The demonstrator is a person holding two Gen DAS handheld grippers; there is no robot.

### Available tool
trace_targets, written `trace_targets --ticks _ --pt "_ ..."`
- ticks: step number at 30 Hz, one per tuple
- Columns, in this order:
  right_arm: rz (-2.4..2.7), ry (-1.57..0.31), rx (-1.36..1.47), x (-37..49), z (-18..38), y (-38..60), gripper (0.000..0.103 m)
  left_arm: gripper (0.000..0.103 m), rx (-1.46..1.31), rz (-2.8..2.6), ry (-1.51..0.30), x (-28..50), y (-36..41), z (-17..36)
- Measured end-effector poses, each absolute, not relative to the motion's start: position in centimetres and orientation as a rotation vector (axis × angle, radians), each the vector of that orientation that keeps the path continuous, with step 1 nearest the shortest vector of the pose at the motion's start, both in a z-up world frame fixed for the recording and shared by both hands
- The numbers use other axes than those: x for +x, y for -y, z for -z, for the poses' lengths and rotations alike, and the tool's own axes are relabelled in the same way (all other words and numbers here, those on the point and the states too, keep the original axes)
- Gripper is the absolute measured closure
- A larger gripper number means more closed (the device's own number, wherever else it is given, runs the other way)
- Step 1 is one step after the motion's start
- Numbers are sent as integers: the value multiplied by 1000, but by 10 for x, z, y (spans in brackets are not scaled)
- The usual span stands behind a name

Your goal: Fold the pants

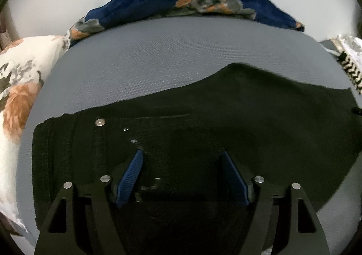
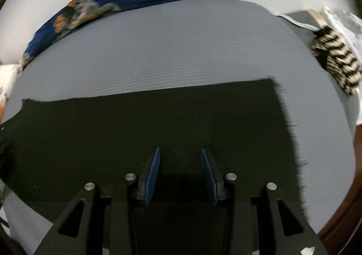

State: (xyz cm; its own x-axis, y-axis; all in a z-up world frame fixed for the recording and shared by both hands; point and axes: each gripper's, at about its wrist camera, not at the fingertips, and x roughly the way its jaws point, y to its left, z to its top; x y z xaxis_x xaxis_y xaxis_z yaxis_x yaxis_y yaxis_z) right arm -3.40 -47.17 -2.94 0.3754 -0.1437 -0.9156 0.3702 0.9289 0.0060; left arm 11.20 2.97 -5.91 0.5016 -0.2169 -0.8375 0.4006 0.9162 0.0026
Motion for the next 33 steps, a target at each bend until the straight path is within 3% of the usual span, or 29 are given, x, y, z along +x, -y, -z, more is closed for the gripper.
trace_targets --ticks 13,24,27,31,33 --pt "199 -1048 677 -93 28 620 64 30 258 629 -1001 84 82 42" --pt "-82 -1102 826 -80 50 641 64 30 279 669 -1088 85 137 63" --pt "-116 -1093 827 -69 54 636 69 30 286 661 -1100 85 137 70" --pt "-122 -1089 829 -58 59 629 87 30 290 648 -1102 85 134 80" --pt "-108 -1076 827 -54 60 622 88 30 303 647 -1088 82 135 80"
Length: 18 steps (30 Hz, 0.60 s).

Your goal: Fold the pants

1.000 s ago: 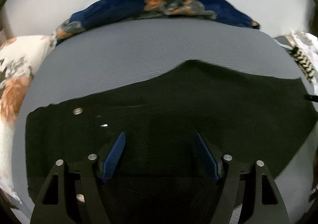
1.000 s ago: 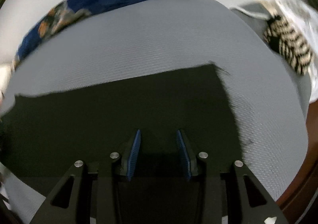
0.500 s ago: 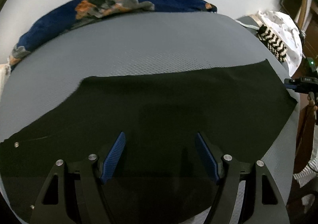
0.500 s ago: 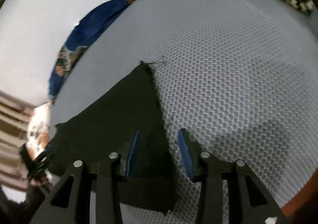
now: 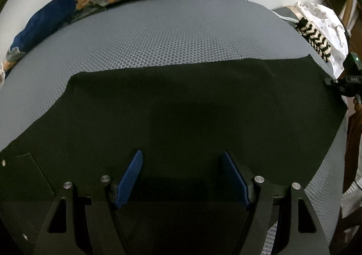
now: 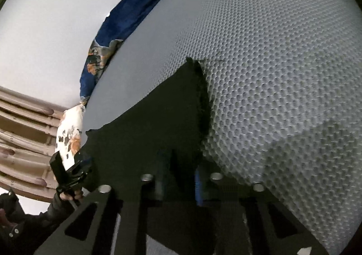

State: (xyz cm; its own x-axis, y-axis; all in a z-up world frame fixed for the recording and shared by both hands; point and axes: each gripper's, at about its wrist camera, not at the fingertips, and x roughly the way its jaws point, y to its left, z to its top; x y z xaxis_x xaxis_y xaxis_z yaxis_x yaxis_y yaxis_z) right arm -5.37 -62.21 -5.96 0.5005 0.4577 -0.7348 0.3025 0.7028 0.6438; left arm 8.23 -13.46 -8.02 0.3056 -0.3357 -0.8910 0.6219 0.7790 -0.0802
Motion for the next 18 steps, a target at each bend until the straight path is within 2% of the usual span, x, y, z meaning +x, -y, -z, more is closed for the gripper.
trace_targets --ticks 8,18 --pt "-35 -990 837 -57 36 591 93 30 236 640 -1069 87 123 75" --pt "-203 -941 796 -19 -10 481 93 30 119 576 -1022 97 59 49"
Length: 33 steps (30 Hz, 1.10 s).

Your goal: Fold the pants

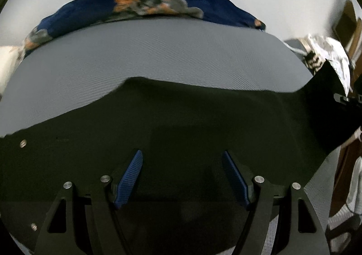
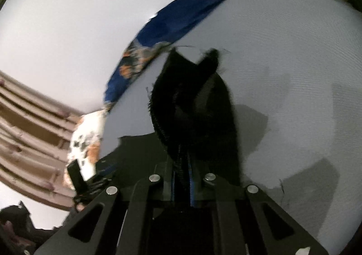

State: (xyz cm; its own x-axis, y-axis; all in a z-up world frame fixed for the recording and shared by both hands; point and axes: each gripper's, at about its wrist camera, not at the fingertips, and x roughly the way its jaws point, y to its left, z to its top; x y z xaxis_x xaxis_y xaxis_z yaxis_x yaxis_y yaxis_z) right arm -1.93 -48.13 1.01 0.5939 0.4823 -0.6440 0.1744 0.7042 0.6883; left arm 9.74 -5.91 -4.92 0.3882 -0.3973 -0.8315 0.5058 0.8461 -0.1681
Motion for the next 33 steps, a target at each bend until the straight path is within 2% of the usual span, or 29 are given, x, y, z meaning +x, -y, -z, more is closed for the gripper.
trace_targets --ticks 4,13,21,23,25,32,33 --pt "-274 -978 758 14 -10 433 94 30 100 531 -992 96 30 41" --pt "-422 -1104 694 86 35 306 94 30 48 495 -958 81 -23 32" --pt "-387 -1259 411 108 75 214 93 30 -60 470 -959 80 -56 33" --pt "-390 -1257 394 109 74 209 90 30 -73 482 -954 80 -57 32" --pt "-400 -1267 431 109 74 208 79 30 -86 495 -955 80 -58 30" --pt "-424 -1212 509 97 52 222 65 30 -153 553 -1006 81 -56 33" --pt "-419 -1190 523 91 45 229 60 30 -162 561 -1015 82 -55 34"
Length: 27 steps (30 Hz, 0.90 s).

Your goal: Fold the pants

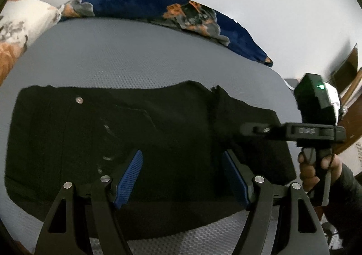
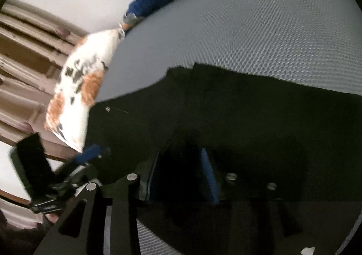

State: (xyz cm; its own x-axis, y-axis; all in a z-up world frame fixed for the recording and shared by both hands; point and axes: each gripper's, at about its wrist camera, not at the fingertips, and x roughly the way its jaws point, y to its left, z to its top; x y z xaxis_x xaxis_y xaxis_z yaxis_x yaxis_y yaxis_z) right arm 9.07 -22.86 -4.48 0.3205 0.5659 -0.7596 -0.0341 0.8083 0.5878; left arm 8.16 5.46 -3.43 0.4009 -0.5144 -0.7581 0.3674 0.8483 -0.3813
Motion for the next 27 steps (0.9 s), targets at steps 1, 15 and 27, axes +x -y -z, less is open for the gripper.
trace_targets --ticks 1,15,27 --pt "-412 -1178 529 87 40 234 57 30 -177 572 -1028 82 -53 35" --pt "-204 -996 614 16 7 310 50 39 -402 719 -1332 109 -2 68" --pt "-194 -979 695 15 23 331 50 45 -519 736 -1495 110 11 96"
